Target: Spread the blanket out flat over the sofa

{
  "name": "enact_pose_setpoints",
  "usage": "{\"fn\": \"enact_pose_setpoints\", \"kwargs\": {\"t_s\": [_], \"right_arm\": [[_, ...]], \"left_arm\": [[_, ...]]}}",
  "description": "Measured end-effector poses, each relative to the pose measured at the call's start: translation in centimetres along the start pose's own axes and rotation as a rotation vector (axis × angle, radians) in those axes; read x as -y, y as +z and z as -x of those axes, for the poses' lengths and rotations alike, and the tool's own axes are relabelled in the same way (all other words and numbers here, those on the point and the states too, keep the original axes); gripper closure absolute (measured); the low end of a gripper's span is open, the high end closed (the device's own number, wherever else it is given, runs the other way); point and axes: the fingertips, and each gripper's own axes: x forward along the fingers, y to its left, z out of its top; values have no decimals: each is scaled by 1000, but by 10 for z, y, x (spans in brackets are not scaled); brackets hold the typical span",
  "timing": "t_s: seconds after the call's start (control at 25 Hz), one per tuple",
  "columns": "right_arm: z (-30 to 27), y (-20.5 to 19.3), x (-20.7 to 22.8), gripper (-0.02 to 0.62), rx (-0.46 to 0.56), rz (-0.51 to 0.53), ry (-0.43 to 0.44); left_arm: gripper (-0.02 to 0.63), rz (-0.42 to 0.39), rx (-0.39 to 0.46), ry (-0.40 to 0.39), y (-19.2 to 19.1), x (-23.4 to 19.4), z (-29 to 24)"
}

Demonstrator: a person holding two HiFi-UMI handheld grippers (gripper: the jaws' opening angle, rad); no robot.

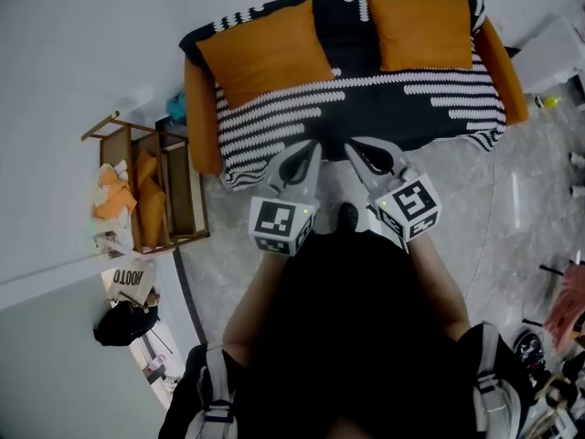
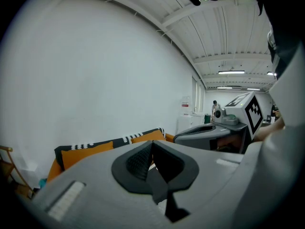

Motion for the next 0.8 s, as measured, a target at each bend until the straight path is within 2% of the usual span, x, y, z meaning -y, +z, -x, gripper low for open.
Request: {"fn": "enact_pose_setpoints", "kwargs": {"t_s": [0.8], "right_arm": [[-6,1,-4,594,-5,34,-28]], "left_arm": [[594,13,6,-1,0,-6,6]]}}
